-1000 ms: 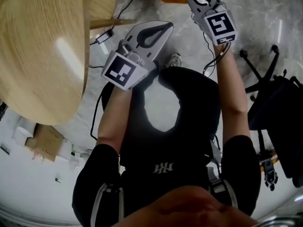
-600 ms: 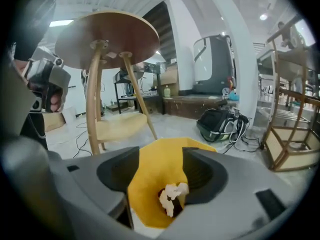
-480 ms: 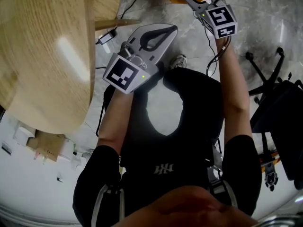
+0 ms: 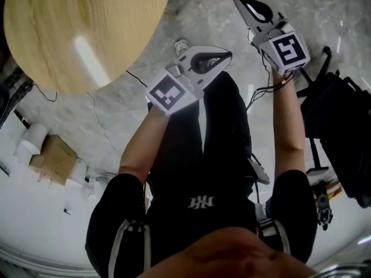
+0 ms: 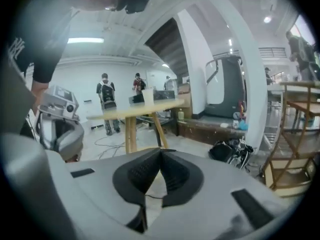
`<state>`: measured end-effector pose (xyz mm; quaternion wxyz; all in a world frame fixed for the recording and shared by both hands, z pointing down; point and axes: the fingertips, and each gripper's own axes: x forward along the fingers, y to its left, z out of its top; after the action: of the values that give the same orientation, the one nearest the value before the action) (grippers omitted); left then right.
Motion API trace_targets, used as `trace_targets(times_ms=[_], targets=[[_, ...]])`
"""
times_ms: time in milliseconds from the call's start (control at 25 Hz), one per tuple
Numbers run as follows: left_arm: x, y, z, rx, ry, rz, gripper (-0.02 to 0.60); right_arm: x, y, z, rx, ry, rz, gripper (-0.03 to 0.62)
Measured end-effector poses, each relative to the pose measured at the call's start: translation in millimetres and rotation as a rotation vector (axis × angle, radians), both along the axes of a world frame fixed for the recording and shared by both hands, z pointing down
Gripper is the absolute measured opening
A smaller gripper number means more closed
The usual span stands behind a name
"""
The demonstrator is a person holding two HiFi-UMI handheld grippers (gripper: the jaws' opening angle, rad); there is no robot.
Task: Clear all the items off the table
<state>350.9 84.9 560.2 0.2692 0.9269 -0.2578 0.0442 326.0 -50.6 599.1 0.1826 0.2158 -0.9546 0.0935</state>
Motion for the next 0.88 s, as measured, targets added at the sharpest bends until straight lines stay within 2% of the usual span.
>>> trace_targets(times_ms=[200, 480, 680, 880], targets=[[-19.6, 5.5, -109.7, 0.028, 0.039, -0.100, 0.012, -4.1, 41.4, -152.8, 0.074, -0.104, -0.065, 0.005], [-108.0, 12.2, -285.0, 0.194, -0.002, -0.272, 0.012, -23.8, 70.6, -357.7, 0.112, -0.253, -0.034, 0.005], [-164.8, 30.8, -346.4, 0.264, -0.050, -0.343, 0.012, -48.6, 98.1, -438.2, 0.145, -0.331, -0.037, 0.005], [-219.4, 50.6, -377.6, 0.276, -0.031, -0.386, 0.012, -93.3, 124.2, -494.3, 0.146, -0.371, -0.025, 0.003]])
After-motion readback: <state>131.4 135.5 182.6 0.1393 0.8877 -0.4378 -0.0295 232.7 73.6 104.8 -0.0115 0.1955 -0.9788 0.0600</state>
